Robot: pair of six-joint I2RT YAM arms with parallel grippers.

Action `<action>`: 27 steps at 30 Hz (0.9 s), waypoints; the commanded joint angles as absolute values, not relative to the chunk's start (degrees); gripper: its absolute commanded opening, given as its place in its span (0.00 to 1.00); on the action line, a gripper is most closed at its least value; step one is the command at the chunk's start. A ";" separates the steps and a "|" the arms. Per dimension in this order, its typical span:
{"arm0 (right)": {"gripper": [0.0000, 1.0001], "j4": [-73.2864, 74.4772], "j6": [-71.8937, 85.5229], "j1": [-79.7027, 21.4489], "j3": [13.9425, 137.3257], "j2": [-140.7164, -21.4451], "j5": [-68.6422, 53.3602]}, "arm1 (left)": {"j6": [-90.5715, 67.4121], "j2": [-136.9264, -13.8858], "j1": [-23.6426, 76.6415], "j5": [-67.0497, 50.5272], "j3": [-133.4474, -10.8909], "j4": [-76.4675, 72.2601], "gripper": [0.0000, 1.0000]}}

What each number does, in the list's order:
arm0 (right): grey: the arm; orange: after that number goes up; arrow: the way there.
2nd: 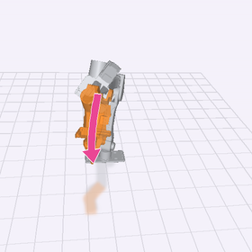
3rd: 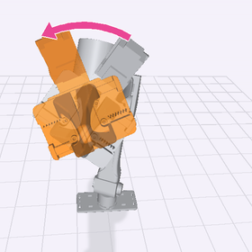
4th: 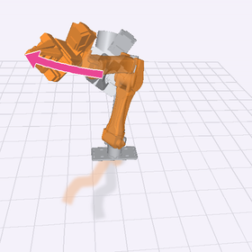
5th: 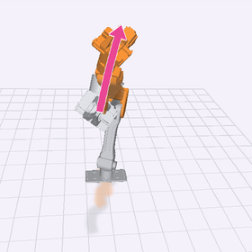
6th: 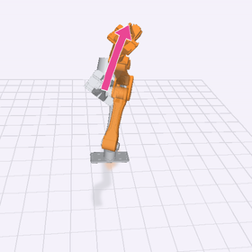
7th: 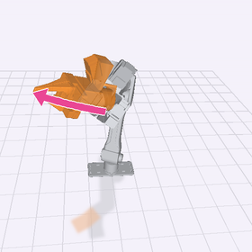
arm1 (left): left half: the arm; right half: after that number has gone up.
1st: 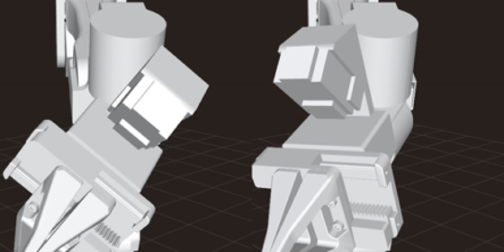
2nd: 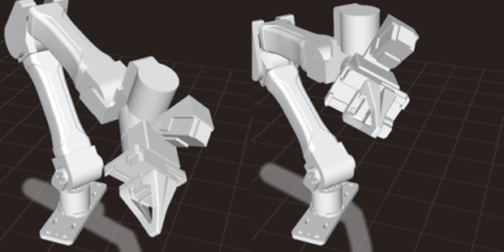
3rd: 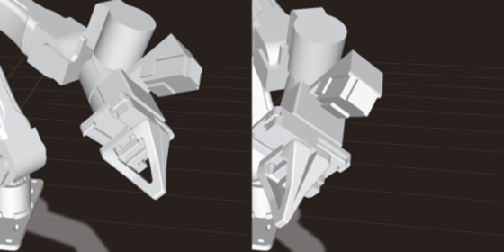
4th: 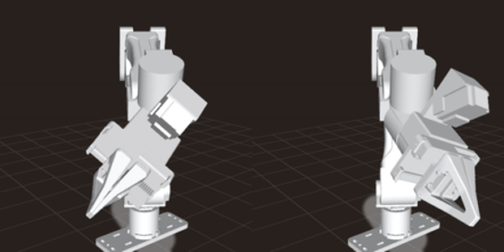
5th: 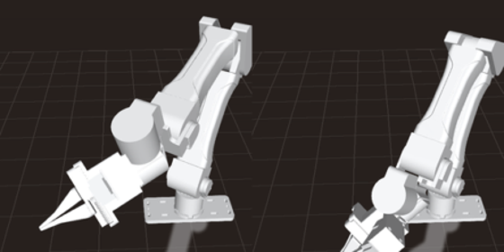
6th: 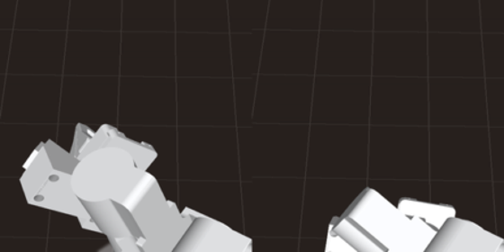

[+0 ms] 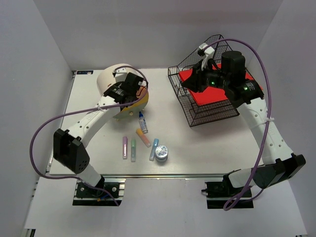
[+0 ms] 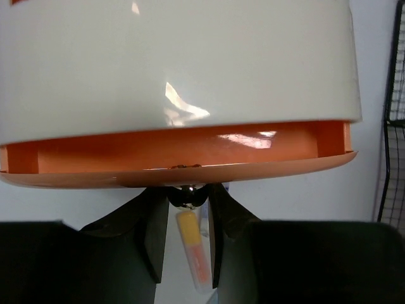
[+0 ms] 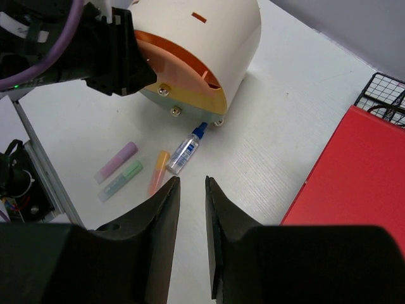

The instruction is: Organize the desk

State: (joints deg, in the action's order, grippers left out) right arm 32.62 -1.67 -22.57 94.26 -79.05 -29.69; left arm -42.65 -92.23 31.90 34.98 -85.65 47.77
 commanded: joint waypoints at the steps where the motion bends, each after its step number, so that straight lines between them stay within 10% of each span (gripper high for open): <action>1: 0.29 30.76 -1.58 -22.33 94.66 -77.17 -28.83 | -43.24 -86.49 33.31 26.99 -82.01 45.01 0.17; 23: 0.30 31.02 -2.37 -22.33 94.22 -77.34 -28.56 | -43.24 -81.12 36.04 18.99 -78.58 45.27 0.20; 27: 0.34 31.11 -2.55 -22.50 94.22 -77.34 -28.74 | -43.15 -80.16 36.04 18.37 -78.66 44.74 0.49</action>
State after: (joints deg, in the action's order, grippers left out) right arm 32.64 -1.91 -22.52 94.21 -79.05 -28.64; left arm -43.11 -83.66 35.07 22.31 -79.09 46.26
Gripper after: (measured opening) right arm 0.332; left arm 0.465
